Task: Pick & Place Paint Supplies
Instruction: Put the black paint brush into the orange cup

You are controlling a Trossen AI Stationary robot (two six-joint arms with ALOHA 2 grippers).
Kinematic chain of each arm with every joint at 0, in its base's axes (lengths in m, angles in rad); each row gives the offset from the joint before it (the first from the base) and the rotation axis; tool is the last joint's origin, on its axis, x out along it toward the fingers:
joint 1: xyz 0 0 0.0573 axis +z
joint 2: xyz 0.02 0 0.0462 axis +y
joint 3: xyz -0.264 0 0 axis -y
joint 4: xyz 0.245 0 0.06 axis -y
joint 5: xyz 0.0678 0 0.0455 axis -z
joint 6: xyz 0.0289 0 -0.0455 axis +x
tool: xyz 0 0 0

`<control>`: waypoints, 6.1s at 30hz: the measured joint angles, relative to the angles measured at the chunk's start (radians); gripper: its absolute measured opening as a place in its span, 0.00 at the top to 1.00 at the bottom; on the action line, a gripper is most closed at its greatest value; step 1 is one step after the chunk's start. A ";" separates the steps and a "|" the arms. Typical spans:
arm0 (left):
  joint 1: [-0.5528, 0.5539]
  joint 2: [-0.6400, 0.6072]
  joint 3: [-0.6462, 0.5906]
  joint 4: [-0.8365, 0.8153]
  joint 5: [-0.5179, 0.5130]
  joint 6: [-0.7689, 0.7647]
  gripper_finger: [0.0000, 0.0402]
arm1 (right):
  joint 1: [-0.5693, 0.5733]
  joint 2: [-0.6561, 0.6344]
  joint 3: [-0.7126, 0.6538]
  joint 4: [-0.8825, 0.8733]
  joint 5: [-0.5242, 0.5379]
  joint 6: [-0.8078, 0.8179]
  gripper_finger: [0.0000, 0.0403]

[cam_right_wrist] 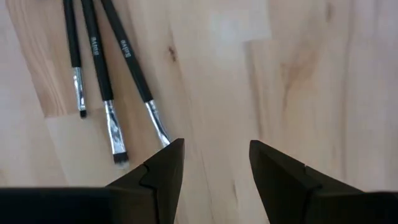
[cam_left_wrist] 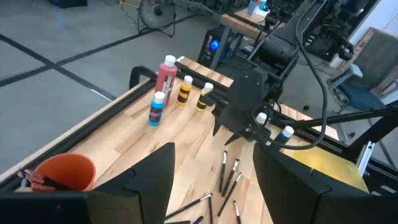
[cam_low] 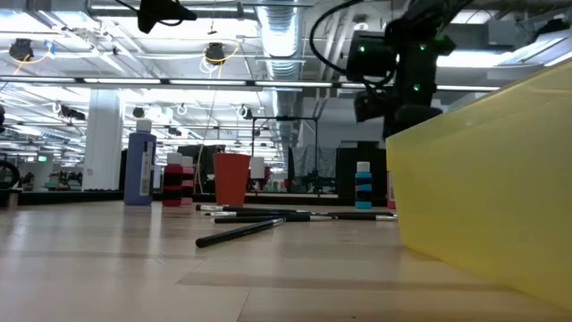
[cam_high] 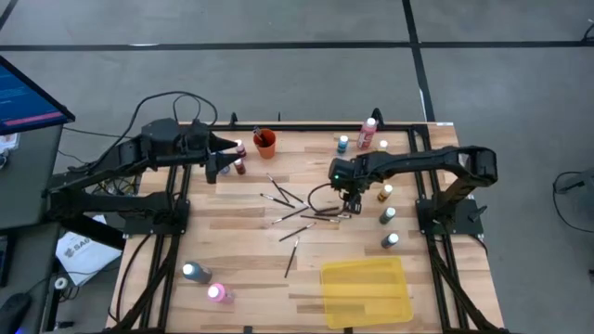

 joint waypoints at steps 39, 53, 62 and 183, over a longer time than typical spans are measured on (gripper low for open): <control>0.000 0.037 -0.002 0.015 -0.018 -0.004 0.47 | 0.008 0.112 -0.107 0.123 -0.071 -0.183 0.97; 0.000 0.037 -0.002 0.018 -0.024 -0.003 0.47 | 0.003 -0.010 -0.030 0.013 -0.064 -0.056 1.00; 0.000 0.037 -0.002 0.027 -0.024 -0.004 0.47 | -0.039 -0.036 0.189 0.003 -0.058 0.148 1.00; 0.000 -0.187 -0.001 0.310 -0.139 -0.152 0.47 | -0.352 0.618 0.803 0.472 -1.091 1.703 1.00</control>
